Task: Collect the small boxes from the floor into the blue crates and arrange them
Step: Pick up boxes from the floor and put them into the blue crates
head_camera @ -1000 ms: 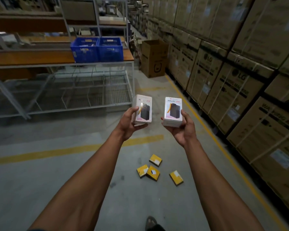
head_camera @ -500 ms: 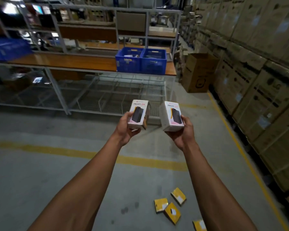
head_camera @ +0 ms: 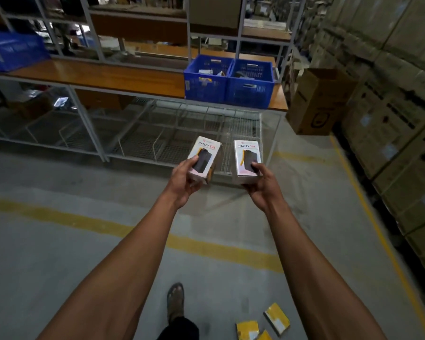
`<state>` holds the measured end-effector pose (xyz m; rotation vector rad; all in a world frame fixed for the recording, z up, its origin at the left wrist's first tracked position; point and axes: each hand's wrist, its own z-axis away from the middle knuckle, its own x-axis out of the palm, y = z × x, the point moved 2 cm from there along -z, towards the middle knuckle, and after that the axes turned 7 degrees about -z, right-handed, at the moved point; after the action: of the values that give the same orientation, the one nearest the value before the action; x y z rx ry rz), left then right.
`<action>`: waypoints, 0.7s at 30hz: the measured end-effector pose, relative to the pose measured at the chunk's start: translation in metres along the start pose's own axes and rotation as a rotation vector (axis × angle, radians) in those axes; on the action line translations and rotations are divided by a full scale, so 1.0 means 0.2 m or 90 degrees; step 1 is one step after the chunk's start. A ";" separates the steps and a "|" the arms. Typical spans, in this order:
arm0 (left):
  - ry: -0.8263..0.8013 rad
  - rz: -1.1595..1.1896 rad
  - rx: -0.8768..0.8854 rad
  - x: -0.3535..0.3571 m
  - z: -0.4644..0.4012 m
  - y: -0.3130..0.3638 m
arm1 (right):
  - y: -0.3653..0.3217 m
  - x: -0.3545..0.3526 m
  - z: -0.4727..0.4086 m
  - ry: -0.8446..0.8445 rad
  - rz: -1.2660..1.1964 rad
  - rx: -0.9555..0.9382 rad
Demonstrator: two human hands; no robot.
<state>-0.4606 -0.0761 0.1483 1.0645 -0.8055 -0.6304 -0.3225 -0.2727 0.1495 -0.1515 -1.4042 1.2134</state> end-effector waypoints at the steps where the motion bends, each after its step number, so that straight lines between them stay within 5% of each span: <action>1: 0.000 0.000 0.011 -0.02 -0.12 0.03 | 0.00 0.05 -0.10 -0.001 0.027 -0.015; 10: -0.035 0.014 0.043 -0.31 -1.09 0.48 | -0.04 0.47 -1.06 0.192 0.061 -0.134; 21: 0.007 0.068 0.039 -0.50 -2.05 0.80 | -0.12 0.79 -1.95 0.143 0.002 -0.108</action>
<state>-0.1696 0.2673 0.1639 1.0715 -0.8710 -0.5116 -0.0442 0.0442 0.1681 -0.3959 -1.3072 1.0446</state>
